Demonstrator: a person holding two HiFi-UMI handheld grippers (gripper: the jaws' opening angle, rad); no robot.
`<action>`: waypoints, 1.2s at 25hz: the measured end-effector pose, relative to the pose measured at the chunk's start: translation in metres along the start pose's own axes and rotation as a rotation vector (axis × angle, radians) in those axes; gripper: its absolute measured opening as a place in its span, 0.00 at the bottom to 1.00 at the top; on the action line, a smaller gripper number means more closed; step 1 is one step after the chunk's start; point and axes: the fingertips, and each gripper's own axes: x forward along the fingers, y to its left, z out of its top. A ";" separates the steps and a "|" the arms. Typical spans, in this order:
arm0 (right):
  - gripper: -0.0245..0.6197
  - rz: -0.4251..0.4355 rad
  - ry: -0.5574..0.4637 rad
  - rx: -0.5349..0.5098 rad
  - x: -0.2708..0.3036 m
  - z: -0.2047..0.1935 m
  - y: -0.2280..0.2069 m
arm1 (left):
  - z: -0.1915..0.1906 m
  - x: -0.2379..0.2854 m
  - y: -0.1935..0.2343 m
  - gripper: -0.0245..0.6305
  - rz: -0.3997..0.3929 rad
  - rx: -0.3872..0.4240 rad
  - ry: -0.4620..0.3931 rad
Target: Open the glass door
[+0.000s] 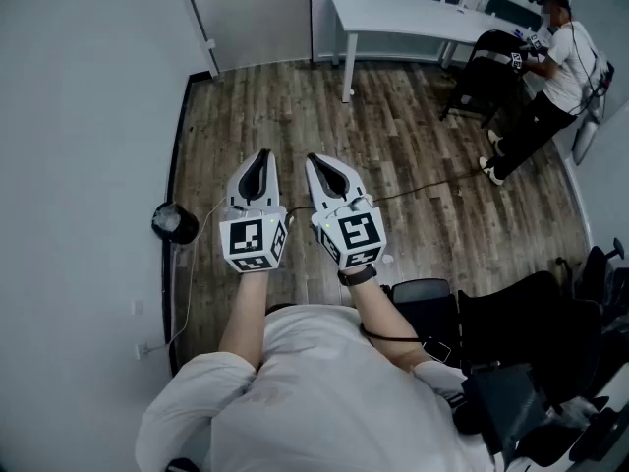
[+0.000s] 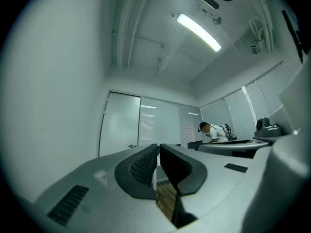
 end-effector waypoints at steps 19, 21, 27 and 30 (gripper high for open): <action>0.04 0.031 -0.009 0.073 0.013 -0.036 -0.036 | -0.049 0.030 -0.010 0.07 -0.017 -0.018 0.081; 0.04 0.038 -0.056 0.059 0.027 -0.032 -0.042 | -0.060 0.048 0.002 0.07 -0.014 -0.038 0.083; 0.04 -0.070 -0.012 0.004 0.106 -0.032 -0.084 | -0.049 0.119 0.046 0.04 -0.102 -0.095 0.010; 0.04 -0.089 -0.023 0.000 0.149 -0.031 -0.088 | -0.034 0.152 0.084 0.04 -0.118 -0.124 -0.051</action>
